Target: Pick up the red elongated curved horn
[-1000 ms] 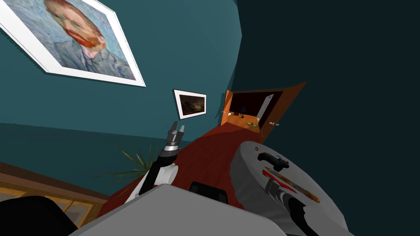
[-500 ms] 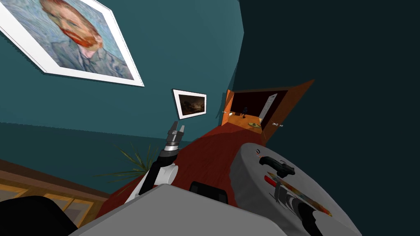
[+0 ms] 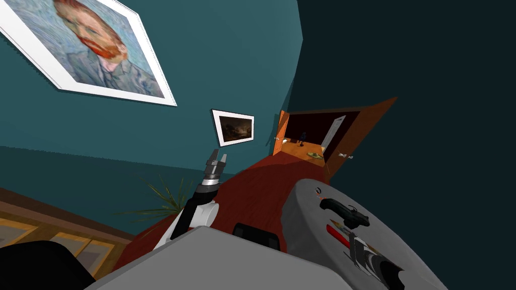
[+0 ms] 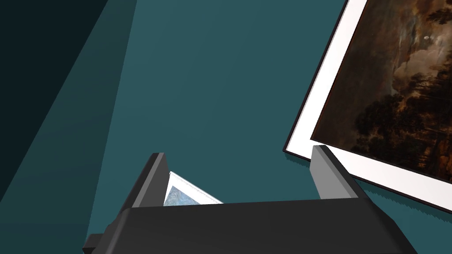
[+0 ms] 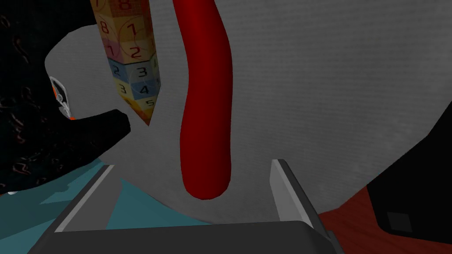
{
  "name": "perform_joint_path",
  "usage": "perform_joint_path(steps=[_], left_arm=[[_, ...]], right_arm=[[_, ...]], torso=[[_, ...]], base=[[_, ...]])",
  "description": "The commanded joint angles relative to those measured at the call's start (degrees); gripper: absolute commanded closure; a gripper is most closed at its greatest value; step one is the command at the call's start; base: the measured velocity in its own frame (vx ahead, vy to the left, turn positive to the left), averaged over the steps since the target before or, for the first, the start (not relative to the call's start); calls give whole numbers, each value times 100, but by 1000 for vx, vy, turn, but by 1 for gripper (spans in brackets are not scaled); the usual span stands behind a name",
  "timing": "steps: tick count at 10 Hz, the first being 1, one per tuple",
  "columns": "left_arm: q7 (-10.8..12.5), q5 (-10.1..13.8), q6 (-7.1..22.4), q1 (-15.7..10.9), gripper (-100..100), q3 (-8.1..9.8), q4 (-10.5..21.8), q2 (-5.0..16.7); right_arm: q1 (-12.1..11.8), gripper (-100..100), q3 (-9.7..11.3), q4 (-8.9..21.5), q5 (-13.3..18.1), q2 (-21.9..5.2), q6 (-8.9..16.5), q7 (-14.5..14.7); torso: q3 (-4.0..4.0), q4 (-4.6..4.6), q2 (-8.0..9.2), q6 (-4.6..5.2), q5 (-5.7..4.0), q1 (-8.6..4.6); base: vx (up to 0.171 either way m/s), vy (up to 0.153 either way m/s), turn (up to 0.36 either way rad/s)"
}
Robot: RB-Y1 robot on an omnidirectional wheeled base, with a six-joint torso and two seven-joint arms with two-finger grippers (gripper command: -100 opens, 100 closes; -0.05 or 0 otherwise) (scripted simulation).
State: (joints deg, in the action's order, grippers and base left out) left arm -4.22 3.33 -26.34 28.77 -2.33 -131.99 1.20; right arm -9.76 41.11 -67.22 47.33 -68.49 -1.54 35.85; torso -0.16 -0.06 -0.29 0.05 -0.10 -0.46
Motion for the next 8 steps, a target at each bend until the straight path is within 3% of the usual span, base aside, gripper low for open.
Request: perform_joint_path(steps=[1,2,3,4,8], left_arm=[[0,0,0,0,0,0,0,0],[0,0,0,0,0,0,0,0],[0,0,0,-1,0,-1,0,-1],[0,0,0,-1,0,-1,0,-1],[0,0,1,-3,0,-1,1,-1]], right_arm=[[8,-100,167,52,6,-36,-1,36],[7,-100,48,103,26,15,-55,54],[8,0,53,114,28,15,-68,64],[29,-100,61,243,-27,63,-57,11],[114,-100,96,764,-247,255,-20,-198]], torso=[[0,0,0,0,0,0],[2,0,5,1,0,7],[10,3,19,0,5,28],[16,6,28,1,8,42],[46,18,80,-2,8,39]], base=[[75,-103,27],[25,-39,7],[6,-9,2],[-43,-11,231],[-120,-25,288]])
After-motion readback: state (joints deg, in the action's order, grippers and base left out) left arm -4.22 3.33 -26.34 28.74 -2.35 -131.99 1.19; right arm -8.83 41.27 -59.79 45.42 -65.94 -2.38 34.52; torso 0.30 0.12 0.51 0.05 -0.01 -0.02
